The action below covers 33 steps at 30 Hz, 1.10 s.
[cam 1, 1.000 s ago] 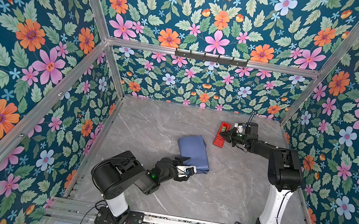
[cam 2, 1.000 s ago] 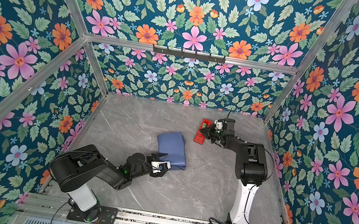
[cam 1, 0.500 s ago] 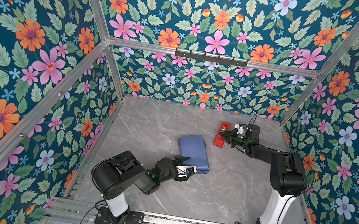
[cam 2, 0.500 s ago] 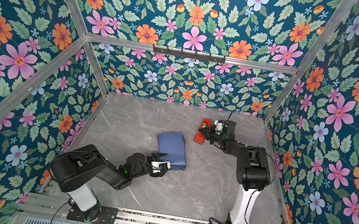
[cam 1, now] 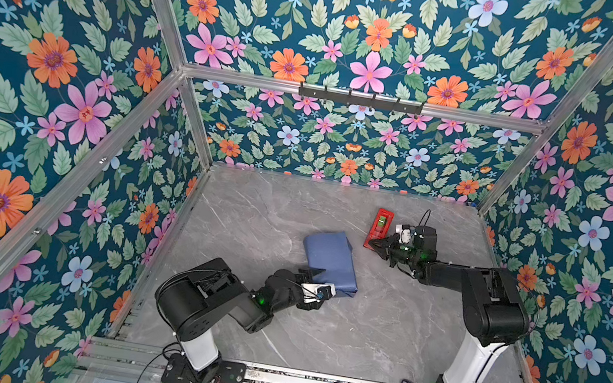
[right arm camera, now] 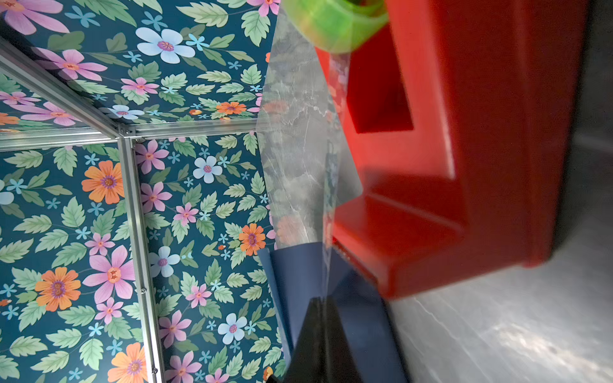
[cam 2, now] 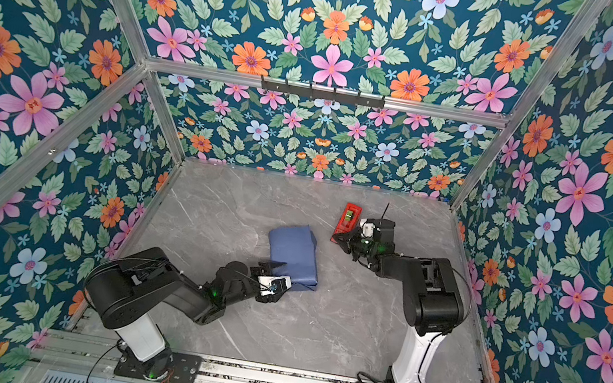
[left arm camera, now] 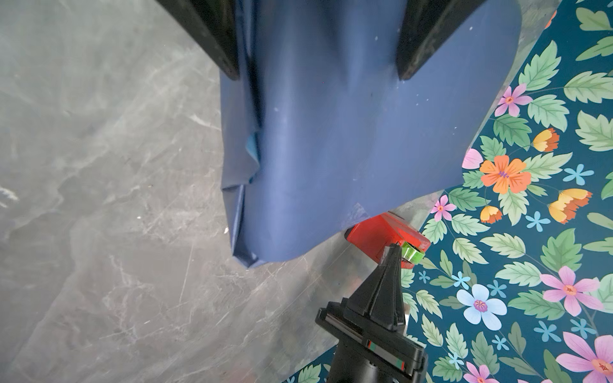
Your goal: Wrap the gift box in paper
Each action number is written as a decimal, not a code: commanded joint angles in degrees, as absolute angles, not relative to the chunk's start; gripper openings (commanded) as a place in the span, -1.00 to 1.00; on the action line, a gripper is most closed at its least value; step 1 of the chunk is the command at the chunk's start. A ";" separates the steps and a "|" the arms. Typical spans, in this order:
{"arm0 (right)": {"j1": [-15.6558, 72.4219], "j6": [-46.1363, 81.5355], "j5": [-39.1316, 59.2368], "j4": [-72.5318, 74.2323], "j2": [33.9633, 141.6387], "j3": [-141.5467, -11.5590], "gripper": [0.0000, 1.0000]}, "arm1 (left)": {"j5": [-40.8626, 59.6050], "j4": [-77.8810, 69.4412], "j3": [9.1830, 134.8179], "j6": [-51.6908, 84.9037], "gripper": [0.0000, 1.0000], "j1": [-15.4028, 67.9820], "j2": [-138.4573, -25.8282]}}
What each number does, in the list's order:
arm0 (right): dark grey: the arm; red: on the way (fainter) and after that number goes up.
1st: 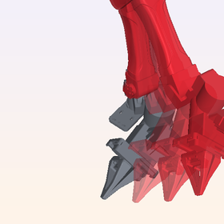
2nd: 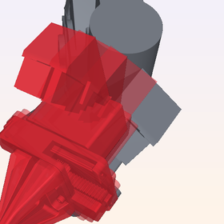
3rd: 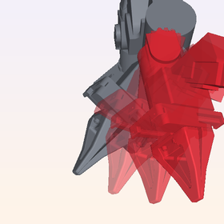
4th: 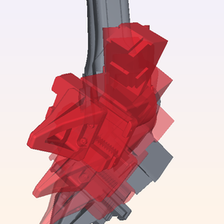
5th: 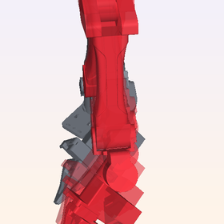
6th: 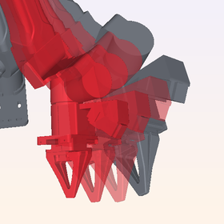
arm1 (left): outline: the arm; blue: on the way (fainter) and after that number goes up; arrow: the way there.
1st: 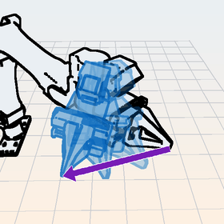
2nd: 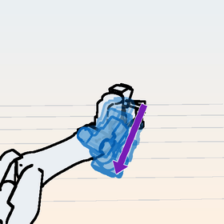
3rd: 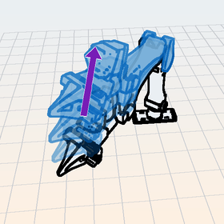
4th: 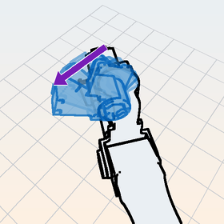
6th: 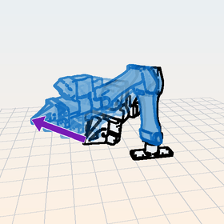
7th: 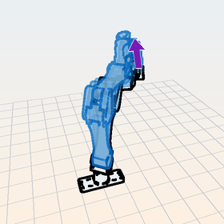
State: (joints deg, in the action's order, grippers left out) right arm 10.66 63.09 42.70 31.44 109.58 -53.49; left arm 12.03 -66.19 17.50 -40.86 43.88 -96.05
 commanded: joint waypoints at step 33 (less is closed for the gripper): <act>11.80 38.63 41.86 22.80 86.67 -38.62 -1.00 | 12.48 -64.69 17.58 -40.08 0.47 43.72 -96.41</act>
